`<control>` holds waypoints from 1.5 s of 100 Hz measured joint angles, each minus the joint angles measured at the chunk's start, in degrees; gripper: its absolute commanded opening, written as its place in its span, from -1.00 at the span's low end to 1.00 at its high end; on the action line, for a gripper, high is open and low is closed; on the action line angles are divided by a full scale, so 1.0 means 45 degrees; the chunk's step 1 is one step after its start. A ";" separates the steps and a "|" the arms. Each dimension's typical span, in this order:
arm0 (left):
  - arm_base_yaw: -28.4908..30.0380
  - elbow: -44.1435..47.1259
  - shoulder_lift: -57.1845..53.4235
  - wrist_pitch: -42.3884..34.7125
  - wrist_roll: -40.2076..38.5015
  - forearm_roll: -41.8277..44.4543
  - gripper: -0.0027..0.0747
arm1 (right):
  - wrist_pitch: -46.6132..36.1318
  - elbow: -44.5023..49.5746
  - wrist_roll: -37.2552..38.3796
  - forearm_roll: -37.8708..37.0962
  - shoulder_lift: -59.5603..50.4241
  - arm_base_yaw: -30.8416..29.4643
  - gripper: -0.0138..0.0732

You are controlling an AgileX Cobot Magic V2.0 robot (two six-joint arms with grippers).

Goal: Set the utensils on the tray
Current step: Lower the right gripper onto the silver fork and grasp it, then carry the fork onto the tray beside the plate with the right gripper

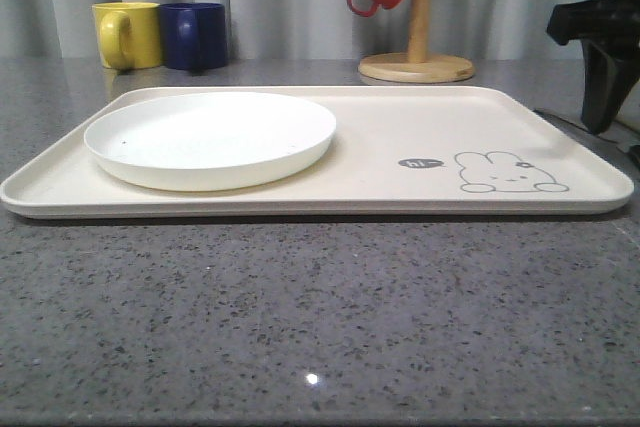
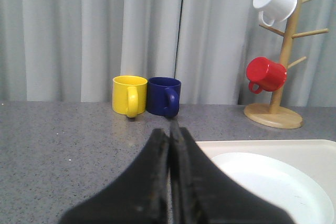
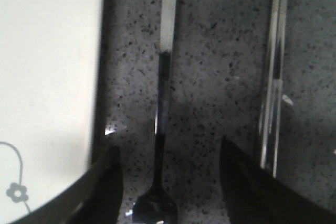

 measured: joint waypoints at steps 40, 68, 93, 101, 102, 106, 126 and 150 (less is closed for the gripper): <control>0.0000 0.0000 0.0000 0.0000 0.0000 0.0000 -0.98 | -0.0304 -0.0007 -0.0028 0.0100 0.0639 0.0000 -0.25; 0.0000 0.0000 0.0000 0.0000 0.0000 0.0000 -0.98 | -0.0294 -0.0028 -0.0028 0.0100 0.0631 0.0000 -0.72; 0.0000 0.0000 0.0000 0.0000 0.0000 0.0000 -0.98 | -0.0026 -0.0028 0.0049 0.0567 -0.0837 0.0000 -0.72; 0.0000 0.0000 0.0000 0.0000 0.0000 0.0000 -0.98 | 0.0026 -0.0028 0.0121 0.0922 -0.1398 0.0136 -0.72; 0.0000 0.0000 0.0000 0.0000 0.0000 0.0000 -0.98 | 0.0050 -0.0028 0.0132 0.0925 -0.1485 0.0153 -0.72; 0.0000 0.0000 0.0000 0.0000 0.0000 0.0000 -0.98 | 0.0044 -0.0028 0.0247 0.1049 -0.1658 0.0314 -0.72; 0.0000 0.0000 0.0000 0.0000 0.0000 0.0000 -0.98 | -0.0082 -0.0028 0.1346 0.1194 -0.1849 0.1841 -0.72; 0.0000 0.0000 0.0000 0.0000 0.0000 0.0000 -0.98 | -0.1591 -0.0028 0.3943 0.0200 -0.1084 0.3995 -0.72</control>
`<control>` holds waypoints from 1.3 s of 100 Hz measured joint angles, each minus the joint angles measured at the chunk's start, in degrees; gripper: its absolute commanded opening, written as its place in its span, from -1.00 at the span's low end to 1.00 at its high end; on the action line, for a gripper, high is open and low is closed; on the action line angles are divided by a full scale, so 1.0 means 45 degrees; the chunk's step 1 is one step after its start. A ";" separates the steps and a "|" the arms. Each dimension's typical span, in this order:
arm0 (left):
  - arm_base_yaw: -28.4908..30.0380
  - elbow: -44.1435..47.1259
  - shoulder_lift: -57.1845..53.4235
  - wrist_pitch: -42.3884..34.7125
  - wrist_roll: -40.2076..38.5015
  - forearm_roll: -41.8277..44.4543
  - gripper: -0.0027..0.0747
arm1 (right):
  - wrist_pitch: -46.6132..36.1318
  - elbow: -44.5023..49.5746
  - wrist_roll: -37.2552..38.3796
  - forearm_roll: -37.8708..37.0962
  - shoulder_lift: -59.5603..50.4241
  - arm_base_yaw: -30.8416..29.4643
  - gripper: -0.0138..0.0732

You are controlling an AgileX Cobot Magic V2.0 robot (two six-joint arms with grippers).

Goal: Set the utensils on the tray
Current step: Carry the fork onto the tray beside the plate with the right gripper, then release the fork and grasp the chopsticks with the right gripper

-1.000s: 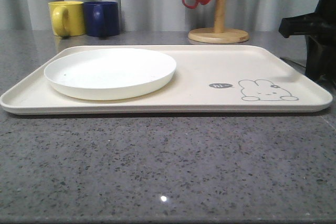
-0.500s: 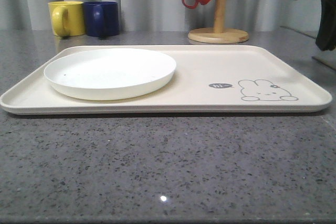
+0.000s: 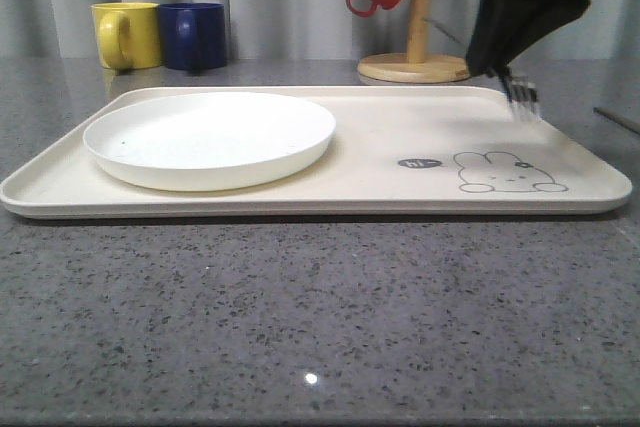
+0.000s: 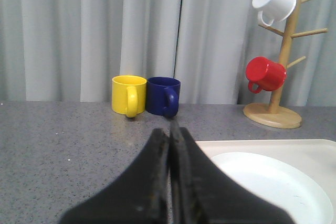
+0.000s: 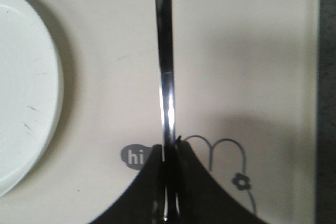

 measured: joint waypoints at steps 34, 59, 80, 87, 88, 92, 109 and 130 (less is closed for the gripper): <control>0.0000 0.0000 0.0000 0.0000 0.0000 0.0000 -0.98 | -0.0760 0.0000 0.1672 -0.0620 0.1595 0.1147 -0.72; 0.0000 0.0000 0.0000 0.0024 0.0000 0.0000 -0.98 | -0.1025 -0.0028 0.1821 -0.0636 0.2042 0.1191 -0.51; 0.0000 0.0000 0.0000 0.0024 0.0000 0.0000 -0.98 | -0.1112 -0.0079 0.1840 -0.0613 0.2069 0.1191 0.13; 0.0000 0.0000 0.0000 0.0024 0.0000 0.0000 -0.98 | -0.1160 -0.0079 0.1840 -0.0613 0.2038 0.1191 0.19; 0.0000 0.0000 0.0000 0.0024 0.0000 0.0000 -0.98 | -0.1160 -0.0079 0.1840 -0.0613 0.2045 0.1191 0.20; 0.0000 0.0000 0.0000 0.0024 0.0000 0.0000 -0.98 | -0.1131 -0.0079 0.1840 -0.0640 0.1979 0.1191 0.20; 0.0000 0.0000 0.0000 0.0024 0.0000 0.0000 -0.98 | -0.0842 -0.0079 0.1840 -0.1226 0.1057 0.1125 0.20; 0.0000 0.0000 0.0000 0.0024 0.0000 0.0000 -0.98 | 0.0516 -0.0079 0.1205 -0.2124 -0.0414 -0.1028 0.19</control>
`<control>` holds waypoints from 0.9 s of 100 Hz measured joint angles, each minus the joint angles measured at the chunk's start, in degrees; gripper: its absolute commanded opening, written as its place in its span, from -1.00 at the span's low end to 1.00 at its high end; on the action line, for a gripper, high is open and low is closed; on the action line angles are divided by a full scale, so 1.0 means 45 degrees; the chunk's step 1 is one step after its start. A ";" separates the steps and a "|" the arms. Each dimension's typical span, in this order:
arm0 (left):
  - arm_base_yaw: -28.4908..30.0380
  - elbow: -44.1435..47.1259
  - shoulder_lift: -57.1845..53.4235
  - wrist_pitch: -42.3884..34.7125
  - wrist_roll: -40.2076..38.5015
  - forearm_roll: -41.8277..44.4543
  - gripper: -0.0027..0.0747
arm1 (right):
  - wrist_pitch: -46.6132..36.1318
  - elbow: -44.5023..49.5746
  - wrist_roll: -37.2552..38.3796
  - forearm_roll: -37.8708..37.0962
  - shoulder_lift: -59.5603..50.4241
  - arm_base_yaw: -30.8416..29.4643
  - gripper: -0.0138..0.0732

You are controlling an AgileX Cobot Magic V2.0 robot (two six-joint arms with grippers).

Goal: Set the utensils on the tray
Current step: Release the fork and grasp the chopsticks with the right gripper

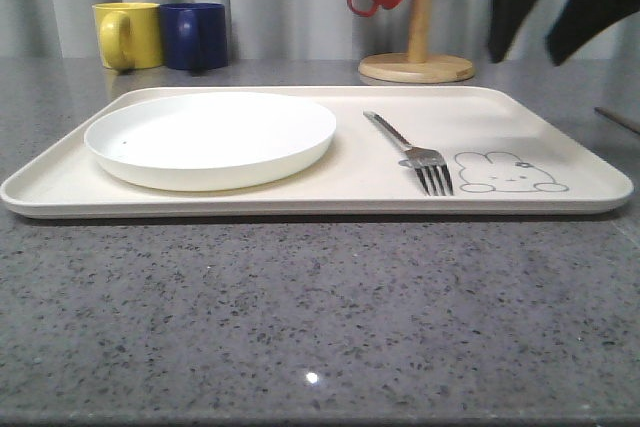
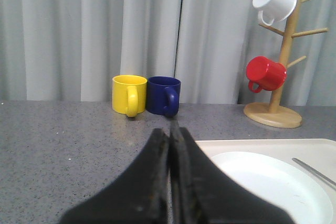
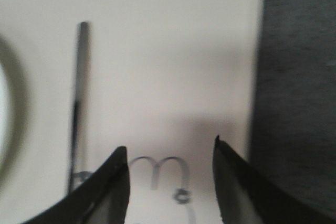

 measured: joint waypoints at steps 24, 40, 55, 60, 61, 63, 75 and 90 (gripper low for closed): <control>0.0000 0.0000 0.0000 0.0000 0.0000 0.0000 -0.98 | 0.1503 0.0000 -0.2357 -0.0022 -0.0203 -0.3345 0.19; 0.0000 0.0000 0.0000 0.0000 0.0000 0.0000 -0.98 | 0.1597 0.0000 -0.3621 0.0651 0.0188 -0.4406 0.19; 0.0000 0.0000 0.0000 0.0000 0.0000 0.0000 -0.98 | 0.1597 0.0000 -0.4192 0.0999 0.0755 -0.4611 0.19; 0.0000 0.0000 0.0000 0.0000 0.0000 0.0000 -0.98 | 0.1597 0.0000 -0.4281 0.1058 0.0940 -0.4611 0.19; 0.0000 0.0000 0.0000 0.0000 0.0000 0.0000 -0.98 | 0.1574 0.0000 -0.4314 0.1051 0.0967 -0.4611 0.19; 0.0000 0.0000 0.0000 0.0000 0.0000 0.0000 -0.98 | 0.1572 0.0000 -0.4336 0.1078 0.1049 -0.4611 0.19; 0.0000 0.0000 0.0000 0.0000 0.0000 0.0000 -0.98 | 0.1406 0.0000 -0.4400 0.1246 0.1546 -0.4611 0.19; 0.0000 0.0000 0.0000 0.0000 0.0000 0.0000 -0.98 | 0.1251 0.0000 -0.4421 0.1372 0.1921 -0.4611 0.19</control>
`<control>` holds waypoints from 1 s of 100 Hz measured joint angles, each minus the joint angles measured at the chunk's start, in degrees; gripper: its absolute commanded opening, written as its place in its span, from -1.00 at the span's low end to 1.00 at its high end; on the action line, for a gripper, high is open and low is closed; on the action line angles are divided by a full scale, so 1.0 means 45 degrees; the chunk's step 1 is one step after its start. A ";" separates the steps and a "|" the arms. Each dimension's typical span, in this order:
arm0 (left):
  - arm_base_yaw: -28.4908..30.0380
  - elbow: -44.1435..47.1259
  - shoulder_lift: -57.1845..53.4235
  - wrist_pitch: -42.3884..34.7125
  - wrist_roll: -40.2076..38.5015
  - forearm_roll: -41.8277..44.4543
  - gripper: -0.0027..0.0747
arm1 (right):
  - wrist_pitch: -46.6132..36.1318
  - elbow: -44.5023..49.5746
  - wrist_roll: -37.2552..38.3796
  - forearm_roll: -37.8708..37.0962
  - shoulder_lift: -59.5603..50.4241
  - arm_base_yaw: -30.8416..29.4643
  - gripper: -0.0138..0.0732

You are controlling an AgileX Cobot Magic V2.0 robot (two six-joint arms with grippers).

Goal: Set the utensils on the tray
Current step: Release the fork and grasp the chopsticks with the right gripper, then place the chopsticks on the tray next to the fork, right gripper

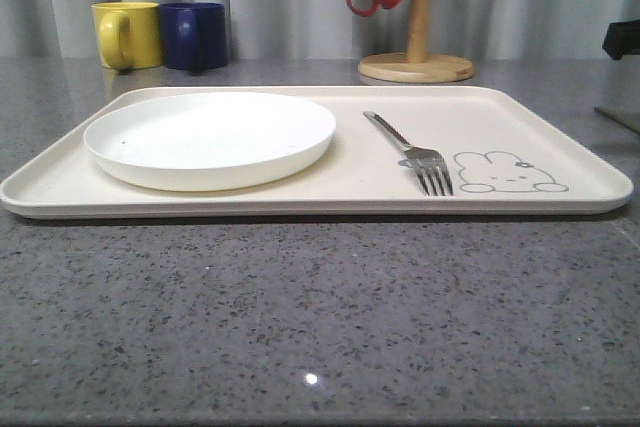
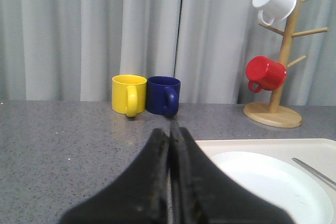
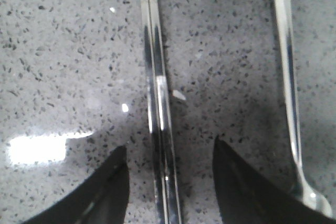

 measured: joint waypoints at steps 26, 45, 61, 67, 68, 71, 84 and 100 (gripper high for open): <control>0.0000 0.0000 0.0000 0.0022 0.0000 0.0000 -0.98 | -0.0189 0.0000 0.0000 0.0032 0.0264 0.0000 -0.05; 0.0000 0.0000 0.0000 0.0022 0.0000 0.0000 -0.98 | -0.0233 0.0000 0.0000 0.0061 0.0283 0.0000 -0.70; 0.0000 0.0000 0.0000 0.0022 0.0000 0.0000 -0.98 | -0.0243 0.0000 0.0000 0.0090 0.0283 0.0000 -0.81; 0.0000 0.0000 0.0000 0.0022 0.0000 0.0000 -0.98 | -0.0243 0.0000 0.0000 0.0117 0.0283 0.0000 -0.81; 0.0000 0.0000 0.0000 0.0022 0.0000 0.0000 -0.98 | -0.0243 0.0000 0.0000 0.0117 0.0283 0.0000 -0.81; 0.0000 0.0000 0.0000 0.0022 0.0000 0.0000 -0.98 | -0.0243 0.0000 0.0000 0.0145 0.0255 0.0000 -0.81; 0.0000 0.0000 0.0000 0.0022 0.0000 0.0000 -0.98 | -0.0243 0.0000 0.0000 0.0652 -0.0275 0.0055 -0.81; 0.0000 0.0000 0.0000 0.0022 0.0000 0.0000 -0.98 | -0.0221 0.0000 0.0000 0.1258 -0.1339 0.0689 -0.81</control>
